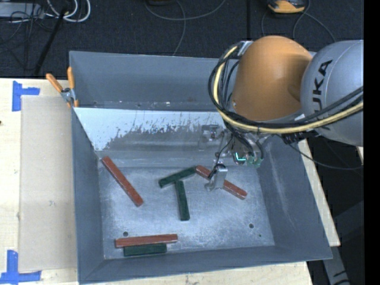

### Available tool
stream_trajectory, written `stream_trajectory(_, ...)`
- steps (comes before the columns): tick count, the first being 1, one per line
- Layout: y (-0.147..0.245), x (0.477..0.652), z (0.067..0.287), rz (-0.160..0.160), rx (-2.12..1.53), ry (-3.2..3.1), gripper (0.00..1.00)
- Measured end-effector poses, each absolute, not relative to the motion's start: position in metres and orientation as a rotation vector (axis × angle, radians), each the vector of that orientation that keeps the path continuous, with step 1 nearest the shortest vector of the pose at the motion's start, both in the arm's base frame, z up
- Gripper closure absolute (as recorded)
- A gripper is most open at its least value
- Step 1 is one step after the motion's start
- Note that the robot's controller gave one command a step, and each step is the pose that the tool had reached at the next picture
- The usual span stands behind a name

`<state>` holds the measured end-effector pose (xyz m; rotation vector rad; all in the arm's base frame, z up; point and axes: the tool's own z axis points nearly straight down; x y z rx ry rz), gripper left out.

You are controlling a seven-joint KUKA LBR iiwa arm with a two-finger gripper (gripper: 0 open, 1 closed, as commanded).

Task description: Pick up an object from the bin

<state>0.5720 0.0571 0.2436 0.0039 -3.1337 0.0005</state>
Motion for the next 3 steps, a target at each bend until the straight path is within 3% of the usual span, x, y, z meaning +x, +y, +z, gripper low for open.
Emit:
stream_trajectory(1,0.094,0.555,0.073,-0.001,0.562,-3.088,0.0)
stream_trajectory(2,0.118,0.589,0.071,-0.001,0.811,-3.038,0.0)
stream_trajectory(3,0.11,0.624,0.074,-0.005,0.74,-3.061,0.0)
